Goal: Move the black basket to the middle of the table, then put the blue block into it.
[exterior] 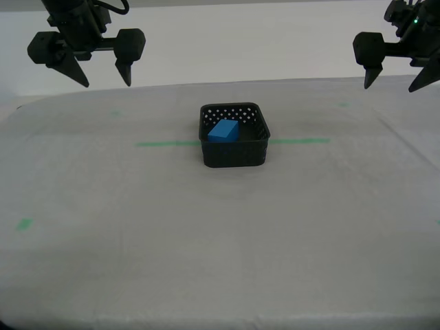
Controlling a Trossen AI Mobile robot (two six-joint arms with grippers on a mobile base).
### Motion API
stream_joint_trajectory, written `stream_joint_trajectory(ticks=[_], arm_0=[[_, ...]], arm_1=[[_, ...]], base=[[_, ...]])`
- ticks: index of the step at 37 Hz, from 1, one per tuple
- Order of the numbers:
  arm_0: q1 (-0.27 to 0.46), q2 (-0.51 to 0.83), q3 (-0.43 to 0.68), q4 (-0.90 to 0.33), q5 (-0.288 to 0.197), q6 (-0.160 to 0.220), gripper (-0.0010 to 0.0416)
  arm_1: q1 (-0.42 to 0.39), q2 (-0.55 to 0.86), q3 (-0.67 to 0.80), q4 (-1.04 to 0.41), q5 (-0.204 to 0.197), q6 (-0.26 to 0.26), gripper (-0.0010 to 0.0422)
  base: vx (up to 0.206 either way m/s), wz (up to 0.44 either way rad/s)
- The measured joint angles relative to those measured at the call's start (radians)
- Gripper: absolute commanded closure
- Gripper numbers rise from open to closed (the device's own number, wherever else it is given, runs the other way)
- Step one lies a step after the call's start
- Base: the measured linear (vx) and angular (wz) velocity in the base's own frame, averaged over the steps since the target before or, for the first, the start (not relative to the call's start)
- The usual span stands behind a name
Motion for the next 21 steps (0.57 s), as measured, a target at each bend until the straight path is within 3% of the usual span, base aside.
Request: stream_joint_trajectory(ticks=[21], arm_0=[[0.001, 0.0, 0.0, 0.0, 0.0, 0.0, 0.0007]], arm_1=[[0.0, 0.0, 0.0, 0.0, 0.0, 0.0, 0.0014]], base=[[0.0, 0.0]])
